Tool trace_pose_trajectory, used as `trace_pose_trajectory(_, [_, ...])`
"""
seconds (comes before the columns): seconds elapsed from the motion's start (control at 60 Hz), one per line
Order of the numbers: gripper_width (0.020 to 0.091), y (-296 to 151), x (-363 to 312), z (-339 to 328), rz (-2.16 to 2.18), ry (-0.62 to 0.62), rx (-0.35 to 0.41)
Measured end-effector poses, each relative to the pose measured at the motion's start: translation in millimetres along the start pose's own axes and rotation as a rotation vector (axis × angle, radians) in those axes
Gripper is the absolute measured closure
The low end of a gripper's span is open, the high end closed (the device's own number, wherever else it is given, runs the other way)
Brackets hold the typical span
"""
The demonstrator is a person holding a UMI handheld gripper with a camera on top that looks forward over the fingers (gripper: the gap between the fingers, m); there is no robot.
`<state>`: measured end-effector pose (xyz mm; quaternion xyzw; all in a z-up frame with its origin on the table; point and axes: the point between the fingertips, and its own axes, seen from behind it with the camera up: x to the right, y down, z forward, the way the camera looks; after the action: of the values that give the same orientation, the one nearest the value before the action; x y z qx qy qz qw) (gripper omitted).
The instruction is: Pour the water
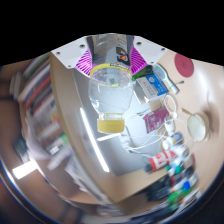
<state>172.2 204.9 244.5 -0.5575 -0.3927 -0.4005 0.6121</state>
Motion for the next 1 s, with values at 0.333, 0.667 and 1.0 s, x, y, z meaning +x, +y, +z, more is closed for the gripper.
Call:
trace_pose_trajectory(0.333, [0.0636, -125, -81, 37, -1.167, 0.1, 0.198])
trace_pose_trajectory(0.667, [0.0641, -144, -112, 42, -1.418, 0.081, 0.22])
trace_pose_trajectory(1.0, [0.0636, -132, -32, 38, -0.102, -0.075, 0.094])
